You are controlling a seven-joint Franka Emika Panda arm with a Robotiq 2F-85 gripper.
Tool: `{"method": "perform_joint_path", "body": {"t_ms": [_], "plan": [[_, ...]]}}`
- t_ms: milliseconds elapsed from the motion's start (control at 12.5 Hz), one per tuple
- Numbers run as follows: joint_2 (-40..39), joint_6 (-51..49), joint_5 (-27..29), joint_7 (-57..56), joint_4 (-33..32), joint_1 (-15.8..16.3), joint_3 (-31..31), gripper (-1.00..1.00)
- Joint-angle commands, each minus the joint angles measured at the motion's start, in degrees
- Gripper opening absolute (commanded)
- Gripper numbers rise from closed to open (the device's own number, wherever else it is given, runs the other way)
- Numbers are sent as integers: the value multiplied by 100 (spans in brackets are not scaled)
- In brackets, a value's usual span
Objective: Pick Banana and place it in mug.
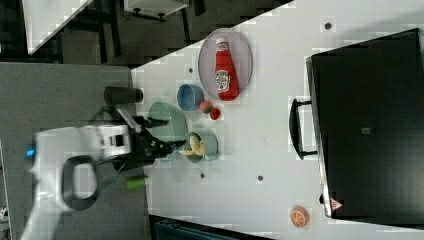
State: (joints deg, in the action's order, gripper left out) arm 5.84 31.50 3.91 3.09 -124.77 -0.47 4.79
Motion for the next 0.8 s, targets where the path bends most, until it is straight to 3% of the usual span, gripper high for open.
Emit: {"method": "perform_joint_path", "body": {"t_ms": [80, 400, 800], "plan": [[482, -1164, -1, -175, 777, -180, -552, 100], [521, -2558, -377, -175, 1759, -180, -749, 100], [542, -2997, -433, -174, 1960, -186, -820, 100]]}}
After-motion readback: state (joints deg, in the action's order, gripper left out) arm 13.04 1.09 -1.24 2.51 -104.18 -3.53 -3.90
